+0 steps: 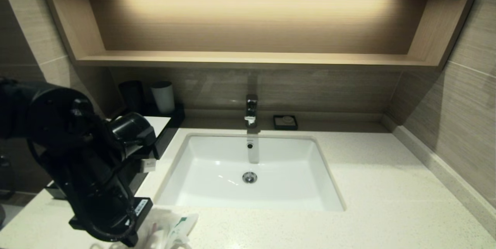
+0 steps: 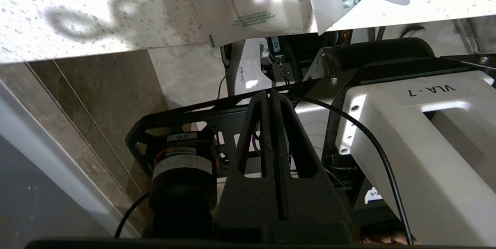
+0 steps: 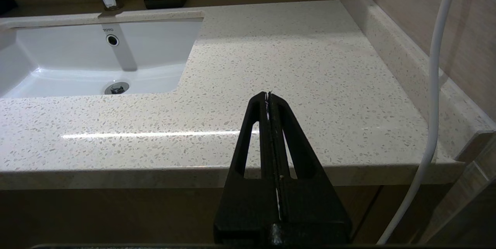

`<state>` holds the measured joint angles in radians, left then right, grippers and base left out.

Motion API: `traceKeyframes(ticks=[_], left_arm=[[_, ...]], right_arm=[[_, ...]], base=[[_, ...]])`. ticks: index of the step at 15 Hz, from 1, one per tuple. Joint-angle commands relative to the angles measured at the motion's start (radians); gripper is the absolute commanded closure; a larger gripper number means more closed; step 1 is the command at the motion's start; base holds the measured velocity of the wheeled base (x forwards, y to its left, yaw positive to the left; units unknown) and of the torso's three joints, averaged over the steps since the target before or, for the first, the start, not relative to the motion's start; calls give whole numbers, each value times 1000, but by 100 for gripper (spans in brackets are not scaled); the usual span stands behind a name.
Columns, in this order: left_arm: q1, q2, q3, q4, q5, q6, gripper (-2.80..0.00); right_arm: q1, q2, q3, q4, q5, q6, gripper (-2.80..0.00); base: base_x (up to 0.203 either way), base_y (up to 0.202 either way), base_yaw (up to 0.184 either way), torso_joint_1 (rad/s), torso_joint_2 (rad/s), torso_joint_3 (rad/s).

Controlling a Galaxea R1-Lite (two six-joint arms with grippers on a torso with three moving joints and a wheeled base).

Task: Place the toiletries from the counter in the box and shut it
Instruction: Pick up the bathroom toiletry

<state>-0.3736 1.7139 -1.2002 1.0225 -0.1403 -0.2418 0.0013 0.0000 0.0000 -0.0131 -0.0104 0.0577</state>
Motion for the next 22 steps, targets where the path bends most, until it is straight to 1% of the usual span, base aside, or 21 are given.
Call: traceKeyframes(ticks=[1, 4, 5, 6, 8, 10, 13, 14, 15, 16, 17, 20, 22], left_arm=[[-16, 52, -17, 2, 14, -58, 0], [-14, 56, -53, -1, 18, -107, 0], [-17, 58, -68, 4, 20, -154, 0], [-18, 60, -70, 5, 27, -175, 0], [-17, 62, -79, 8, 46, -185, 0], [-26, 64, -90, 28, 48, -207, 0], [-34, 64, -90, 33, 50, -209, 0], [-35, 62, -88, 33, 62, -209, 0], [-36, 61, -83, 34, 84, -214, -112], [-36, 62, -85, 36, 89, -235, -280], [-37, 64, -87, 34, 93, -258, -280], [-37, 66, -100, 39, 92, -266, -280], [-38, 81, -132, 83, 85, -269, -280]], right_arm=[[0, 0, 0, -1, 0, 1, 0], [0, 0, 0, -1, 0, 1, 0], [0, 1, 0, -1, 0, 1, 0], [-1, 0, 0, -1, 0, 1, 0], [0, 0, 0, -1, 0, 1, 0], [0, 0, 0, -1, 0, 1, 0], [0, 0, 0, -1, 0, 1, 0], [0, 2, 0, -1, 0, 1, 0], [-1, 0, 0, -1, 0, 1, 0], [0, 1, 0, -1, 0, 1, 0], [0, 2, 0, -1, 0, 1, 0], [0, 0, 0, -1, 0, 1, 0], [0, 0, 0, -1, 0, 1, 0]], base=[[0, 0, 0, 0, 0, 0], [0, 0, 0, 0, 0, 0], [0, 0, 0, 0, 0, 0], [0, 0, 0, 0, 0, 0], [0, 0, 0, 0, 0, 0], [0, 0, 0, 0, 0, 0], [0, 0, 0, 0, 0, 0], [0, 0, 0, 0, 0, 0], [0, 0, 0, 0, 0, 0], [0, 0, 0, 0, 0, 0], [0, 0, 0, 0, 0, 0], [0, 0, 0, 0, 0, 0], [0, 0, 0, 0, 0, 0]])
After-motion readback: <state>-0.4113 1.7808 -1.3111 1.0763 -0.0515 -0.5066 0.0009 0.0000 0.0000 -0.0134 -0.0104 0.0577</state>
